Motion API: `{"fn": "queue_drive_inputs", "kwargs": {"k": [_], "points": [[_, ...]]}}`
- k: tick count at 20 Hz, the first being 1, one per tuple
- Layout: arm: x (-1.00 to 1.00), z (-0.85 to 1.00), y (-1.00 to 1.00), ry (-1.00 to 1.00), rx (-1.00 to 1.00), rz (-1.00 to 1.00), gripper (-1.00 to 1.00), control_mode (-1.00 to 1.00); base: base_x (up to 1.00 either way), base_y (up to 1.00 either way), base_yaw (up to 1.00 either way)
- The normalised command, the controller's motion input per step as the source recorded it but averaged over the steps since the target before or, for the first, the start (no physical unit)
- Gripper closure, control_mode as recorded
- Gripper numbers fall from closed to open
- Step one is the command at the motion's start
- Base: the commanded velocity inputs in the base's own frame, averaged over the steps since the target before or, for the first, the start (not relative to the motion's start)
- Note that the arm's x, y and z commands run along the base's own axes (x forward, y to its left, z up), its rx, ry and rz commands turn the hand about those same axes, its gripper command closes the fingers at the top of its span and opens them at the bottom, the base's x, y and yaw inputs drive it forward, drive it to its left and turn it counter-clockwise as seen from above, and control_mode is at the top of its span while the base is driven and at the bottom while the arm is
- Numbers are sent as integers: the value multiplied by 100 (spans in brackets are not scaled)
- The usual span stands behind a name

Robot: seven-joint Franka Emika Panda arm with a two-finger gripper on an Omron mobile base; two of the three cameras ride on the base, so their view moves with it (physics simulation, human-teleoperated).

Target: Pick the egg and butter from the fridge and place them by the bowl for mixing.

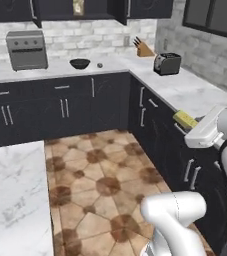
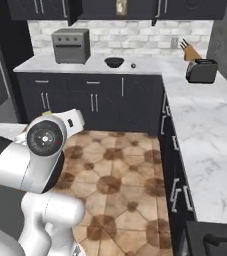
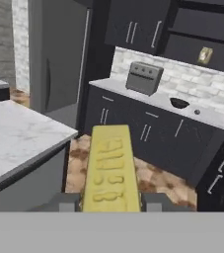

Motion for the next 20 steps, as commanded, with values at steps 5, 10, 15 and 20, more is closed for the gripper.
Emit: {"fn": "queue_drive_inputs", "kwargs": {"k": [5,10,15,20], "points": [[0,0,0,0,0,0,100,100,100,-7,5],[0,0,0,0,0,0,100,100,100,-33,0],[0,0,0,0,0,0,100,100,100,-31,0],[0,0,0,0,0,0,100,100,100,-38,0]]}}
